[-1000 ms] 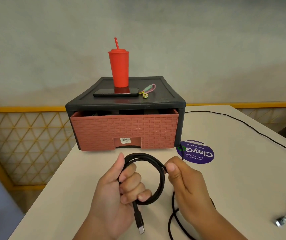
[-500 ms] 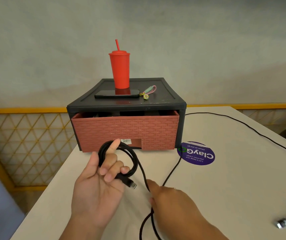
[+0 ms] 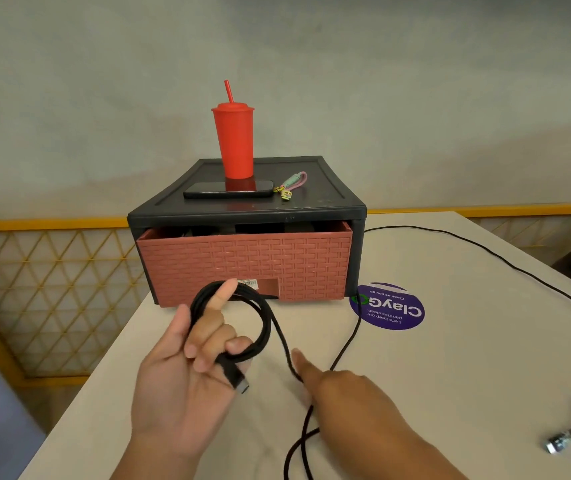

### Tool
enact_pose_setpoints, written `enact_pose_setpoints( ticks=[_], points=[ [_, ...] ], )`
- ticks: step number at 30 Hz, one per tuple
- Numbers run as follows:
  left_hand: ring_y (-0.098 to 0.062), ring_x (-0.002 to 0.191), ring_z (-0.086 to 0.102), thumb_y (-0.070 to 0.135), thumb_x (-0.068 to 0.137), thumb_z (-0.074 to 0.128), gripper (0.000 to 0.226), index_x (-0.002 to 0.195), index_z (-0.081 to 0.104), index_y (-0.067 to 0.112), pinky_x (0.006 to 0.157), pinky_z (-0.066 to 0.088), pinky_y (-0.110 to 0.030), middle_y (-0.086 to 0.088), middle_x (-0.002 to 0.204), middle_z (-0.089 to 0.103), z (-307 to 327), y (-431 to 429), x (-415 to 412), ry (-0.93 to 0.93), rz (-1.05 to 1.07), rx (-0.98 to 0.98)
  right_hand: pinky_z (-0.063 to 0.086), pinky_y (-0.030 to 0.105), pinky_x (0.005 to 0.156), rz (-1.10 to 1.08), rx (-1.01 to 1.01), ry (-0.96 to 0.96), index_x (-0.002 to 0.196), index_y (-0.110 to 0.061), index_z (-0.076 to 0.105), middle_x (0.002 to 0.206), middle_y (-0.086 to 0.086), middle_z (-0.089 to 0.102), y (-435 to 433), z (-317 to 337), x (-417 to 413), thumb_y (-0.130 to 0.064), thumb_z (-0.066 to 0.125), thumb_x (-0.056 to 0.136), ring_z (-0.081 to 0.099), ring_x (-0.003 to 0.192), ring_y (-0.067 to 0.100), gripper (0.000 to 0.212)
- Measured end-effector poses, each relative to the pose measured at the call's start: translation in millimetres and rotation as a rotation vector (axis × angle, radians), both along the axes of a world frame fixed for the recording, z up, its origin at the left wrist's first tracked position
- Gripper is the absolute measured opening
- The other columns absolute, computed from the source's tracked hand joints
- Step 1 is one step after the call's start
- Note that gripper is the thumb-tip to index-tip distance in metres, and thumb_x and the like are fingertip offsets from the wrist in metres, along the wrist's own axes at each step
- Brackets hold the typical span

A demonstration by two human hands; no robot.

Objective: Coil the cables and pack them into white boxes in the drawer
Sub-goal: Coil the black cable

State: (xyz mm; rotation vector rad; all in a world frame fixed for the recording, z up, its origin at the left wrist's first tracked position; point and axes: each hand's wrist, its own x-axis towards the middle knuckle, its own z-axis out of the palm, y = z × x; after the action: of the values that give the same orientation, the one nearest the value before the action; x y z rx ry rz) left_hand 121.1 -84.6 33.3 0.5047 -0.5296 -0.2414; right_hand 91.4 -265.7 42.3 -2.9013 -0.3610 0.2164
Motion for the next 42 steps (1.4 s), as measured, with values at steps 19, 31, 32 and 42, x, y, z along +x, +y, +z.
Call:
enact_pose_setpoints(
  ticks=[19, 31, 32, 42],
  points=[
    [-0.007, 0.042, 0.012, 0.032, 0.102, 0.021, 0.045, 0.105, 0.055, 0.002, 0.062, 0.032, -0.021, 0.007, 0.05, 0.015, 29.9, -22.6, -20.9, -0.088, -0.538, 0.023, 0.044, 0.031, 0.085, -0.348, 0.195, -0.303, 0.146, -0.033, 0.018, 0.125, 0.003, 0.057, -41.7, 1.2, 20.7, -0.024, 0.028, 0.101, 0.055, 0.11, 0.023, 0.047],
    [-0.018, 0.067, 0.031, 0.04, 0.103, 0.002, 0.061, 0.113, 0.048, 0.002, 0.085, 0.034, -0.033, -0.005, 0.075, 0.034, 17.1, 9.8, -7.7, 0.107, -0.244, -0.002, 0.041, 0.03, 0.077, -0.019, 0.027, -0.171, 0.145, -0.039, 0.016, 0.118, 0.003, 0.059, -23.8, -1.0, 12.4, -0.017, 0.033, 0.098, 0.056, 0.106, 0.024, 0.054],
    [-0.019, 0.068, 0.031, 0.04, 0.103, 0.001, 0.062, 0.114, 0.048, 0.002, 0.087, 0.033, -0.034, -0.005, 0.076, 0.034, 14.9, 13.7, -4.6, 0.117, -0.229, -0.02, 0.041, 0.031, 0.078, 0.026, 0.02, -0.155, 0.145, -0.04, 0.015, 0.118, 0.003, 0.058, -19.7, 0.4, 9.4, -0.015, 0.033, 0.097, 0.055, 0.106, 0.025, 0.056],
    [-0.003, 0.034, 0.028, 0.034, 0.086, 0.041, 0.034, 0.063, 0.062, 0.021, 0.046, 0.044, -0.018, 0.011, 0.042, 0.029, 32.6, 2.8, -8.2, 0.181, 0.549, 0.159, 0.044, 0.044, 0.092, 0.209, -0.078, -0.026, 0.144, -0.034, 0.007, 0.122, 0.009, 0.053, 9.3, -0.4, -5.0, -0.01, 0.038, 0.093, 0.053, 0.107, 0.036, 0.064]
  ],
)
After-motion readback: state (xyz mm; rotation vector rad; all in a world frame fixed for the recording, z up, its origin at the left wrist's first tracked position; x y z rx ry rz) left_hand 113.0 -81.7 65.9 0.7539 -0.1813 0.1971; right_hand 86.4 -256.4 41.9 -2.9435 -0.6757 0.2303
